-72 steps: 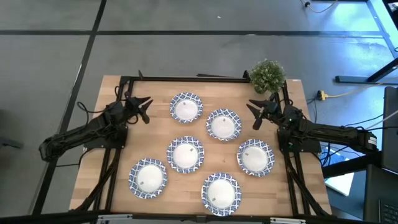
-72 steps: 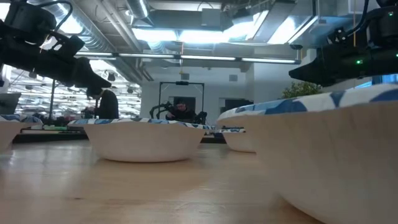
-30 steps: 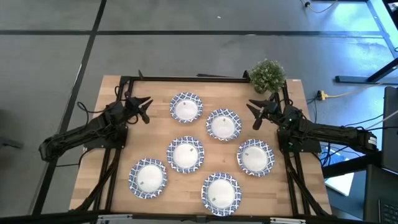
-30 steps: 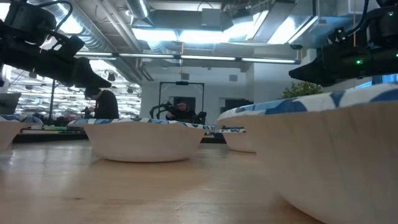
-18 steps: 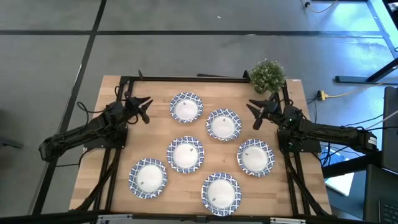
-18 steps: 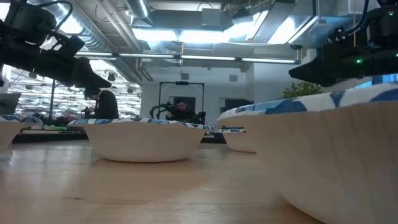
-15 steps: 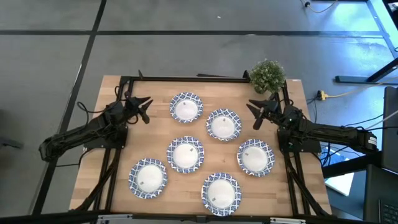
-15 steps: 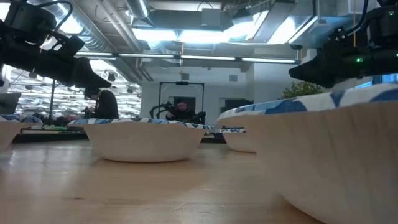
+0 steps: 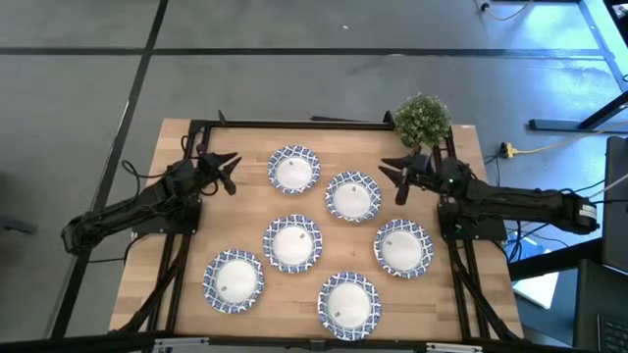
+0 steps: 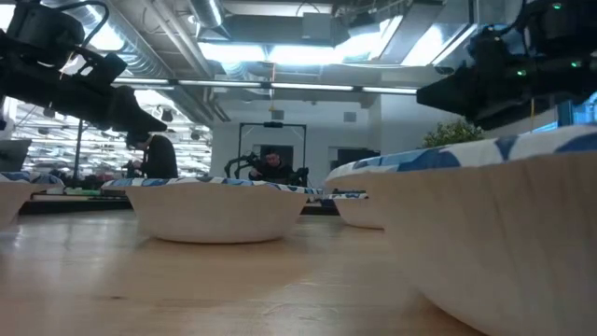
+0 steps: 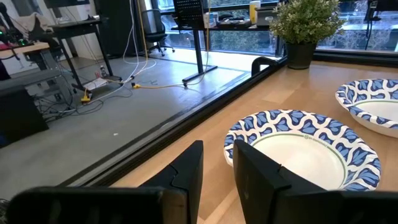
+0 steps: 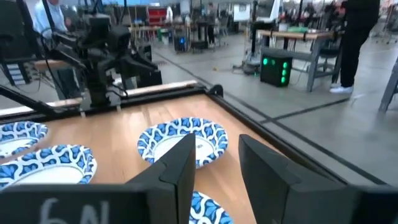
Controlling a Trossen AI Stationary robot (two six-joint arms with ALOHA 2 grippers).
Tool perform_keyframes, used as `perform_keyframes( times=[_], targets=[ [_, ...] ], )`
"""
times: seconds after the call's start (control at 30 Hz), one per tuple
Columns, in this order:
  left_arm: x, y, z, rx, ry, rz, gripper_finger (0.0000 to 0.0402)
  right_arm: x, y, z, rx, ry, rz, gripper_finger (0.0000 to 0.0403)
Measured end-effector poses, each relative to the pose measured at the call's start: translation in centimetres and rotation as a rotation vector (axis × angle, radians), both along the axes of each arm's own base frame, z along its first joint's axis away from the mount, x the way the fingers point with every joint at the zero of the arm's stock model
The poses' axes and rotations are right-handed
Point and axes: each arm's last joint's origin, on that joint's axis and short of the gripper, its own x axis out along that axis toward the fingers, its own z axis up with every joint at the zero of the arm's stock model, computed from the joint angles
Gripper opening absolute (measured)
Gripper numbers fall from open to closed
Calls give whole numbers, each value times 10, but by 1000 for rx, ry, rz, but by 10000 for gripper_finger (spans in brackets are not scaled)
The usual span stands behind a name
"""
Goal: Nest bowls inside each other
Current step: Stack the blue bowl on top of the blue bowl
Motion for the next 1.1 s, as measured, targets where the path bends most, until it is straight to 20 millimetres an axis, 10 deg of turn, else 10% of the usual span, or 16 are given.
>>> perform_keyframes(
  times=[0.43, 1.1],
  targets=[
    [0, 0, 0, 0, 0, 0, 82, 24, -9, 39, 27, -62, 3, 124],
    [0, 0, 0, 0, 0, 0, 82, 28, -10, 33, 127, -47, 16, 124]
  ],
)
